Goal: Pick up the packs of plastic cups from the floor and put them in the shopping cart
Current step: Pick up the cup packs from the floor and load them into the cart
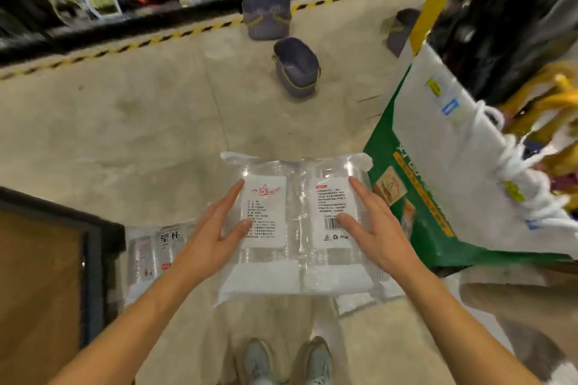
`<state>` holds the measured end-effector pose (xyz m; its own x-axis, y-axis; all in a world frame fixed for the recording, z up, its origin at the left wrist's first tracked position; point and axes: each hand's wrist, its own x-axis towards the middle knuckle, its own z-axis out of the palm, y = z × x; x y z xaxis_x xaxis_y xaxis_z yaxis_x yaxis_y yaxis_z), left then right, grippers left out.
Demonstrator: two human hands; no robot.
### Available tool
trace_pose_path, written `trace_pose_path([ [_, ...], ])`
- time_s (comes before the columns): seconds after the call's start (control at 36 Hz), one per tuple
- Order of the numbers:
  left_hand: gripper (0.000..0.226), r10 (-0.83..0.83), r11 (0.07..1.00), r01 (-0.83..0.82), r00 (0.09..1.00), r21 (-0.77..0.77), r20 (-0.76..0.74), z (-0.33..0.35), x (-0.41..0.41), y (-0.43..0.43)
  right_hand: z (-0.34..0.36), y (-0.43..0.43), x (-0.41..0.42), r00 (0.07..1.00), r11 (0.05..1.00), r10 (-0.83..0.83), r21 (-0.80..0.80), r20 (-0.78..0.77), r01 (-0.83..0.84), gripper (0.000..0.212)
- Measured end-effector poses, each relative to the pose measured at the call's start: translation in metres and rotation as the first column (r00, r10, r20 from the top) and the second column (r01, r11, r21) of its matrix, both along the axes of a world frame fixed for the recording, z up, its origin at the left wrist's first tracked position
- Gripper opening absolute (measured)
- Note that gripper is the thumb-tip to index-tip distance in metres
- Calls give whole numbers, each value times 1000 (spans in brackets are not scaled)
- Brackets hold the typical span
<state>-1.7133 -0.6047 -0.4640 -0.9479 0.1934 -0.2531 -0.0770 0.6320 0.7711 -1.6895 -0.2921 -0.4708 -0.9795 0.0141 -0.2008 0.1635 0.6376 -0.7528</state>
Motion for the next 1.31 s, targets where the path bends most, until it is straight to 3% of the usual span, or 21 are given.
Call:
trace_pose_path([
  [0.22,56,-18,1000,22,985,22,-171,244,-28,44,240,40,-8,989,998,-65,-13,-134,63,68],
  [0.36,56,-77,997,82,961,8,-265,359,-25,74,356,65,7,977,992,-77,82,-197,94,68],
  [0.56,55,-135,981,171,941,91,-310,445,-17,121,459,99,55,937,966,-211,90,-278,244,67],
  [0.72,55,-267,937,323,907,131,-327,476,-15,154,489,116,108,872,909,-361,83,-330,408,67],
  [1.0,58,-658,688,716,684,115,-316,510,25,243,512,116,254,628,672,-707,-30,-325,740,65],
  [1.31,53,-913,227,967,253,117,-320,517,184,325,504,56,471,179,210,-926,-58,-331,976,71],
])
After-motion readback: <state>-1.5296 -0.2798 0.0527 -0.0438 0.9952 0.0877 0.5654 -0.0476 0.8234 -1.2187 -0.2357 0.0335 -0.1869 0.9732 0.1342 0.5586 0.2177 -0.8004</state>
